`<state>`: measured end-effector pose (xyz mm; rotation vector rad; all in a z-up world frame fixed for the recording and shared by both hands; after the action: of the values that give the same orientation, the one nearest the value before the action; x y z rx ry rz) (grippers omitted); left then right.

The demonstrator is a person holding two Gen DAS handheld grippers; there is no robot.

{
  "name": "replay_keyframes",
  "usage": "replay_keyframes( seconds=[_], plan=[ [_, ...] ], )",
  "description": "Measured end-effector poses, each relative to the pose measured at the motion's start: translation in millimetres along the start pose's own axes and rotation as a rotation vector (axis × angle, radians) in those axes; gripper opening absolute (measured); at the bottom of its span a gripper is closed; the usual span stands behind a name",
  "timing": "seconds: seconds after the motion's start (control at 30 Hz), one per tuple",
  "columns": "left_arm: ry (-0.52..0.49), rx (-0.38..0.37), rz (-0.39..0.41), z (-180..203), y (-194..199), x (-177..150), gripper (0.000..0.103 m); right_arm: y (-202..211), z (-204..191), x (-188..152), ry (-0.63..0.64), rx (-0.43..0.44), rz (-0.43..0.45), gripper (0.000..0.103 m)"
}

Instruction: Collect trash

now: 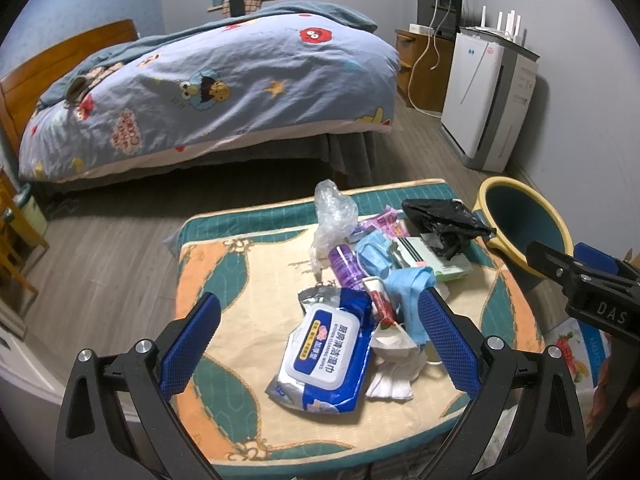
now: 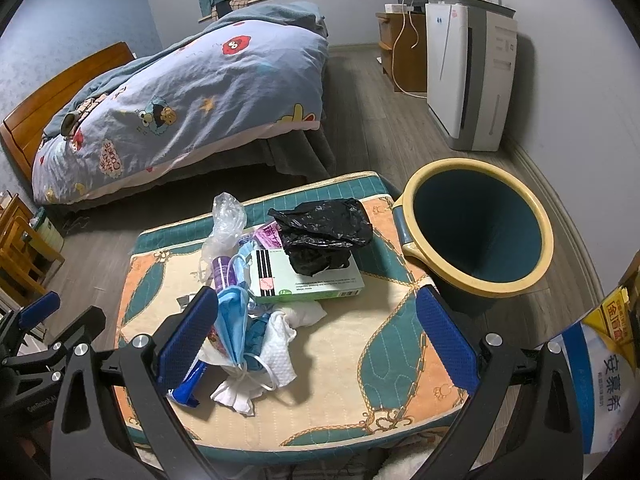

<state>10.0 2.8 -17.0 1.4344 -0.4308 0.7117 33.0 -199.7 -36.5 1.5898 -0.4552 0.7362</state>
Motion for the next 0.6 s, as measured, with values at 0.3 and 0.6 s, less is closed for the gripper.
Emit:
replay_keyframes(
  seconds=[0.3, 0.6],
  plan=[
    [-0.002, 0.009, -0.004, -7.3, -1.6, 0.3, 0.098, 0.8, 1.7, -0.1, -0.016, 0.004, -0.001, 0.097],
    [-0.011, 0.019, -0.006, -6.3, -3.7, -2.2, 0.098, 0.8, 2.7, -0.3, -0.02, 0.007, -0.002, 0.097]
  ],
)
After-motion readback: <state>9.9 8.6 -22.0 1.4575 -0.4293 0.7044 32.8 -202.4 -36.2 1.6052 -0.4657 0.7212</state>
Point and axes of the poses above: each gripper's, at about its wrist camera, not at the fingertips, and y roughly against the way its jaws point, z to its right, x to its top, the point moved 2 cm from there along -y, roughly the way its jaws point, and after that the axes turned 11 degrees about y, right-handed, at the moved point
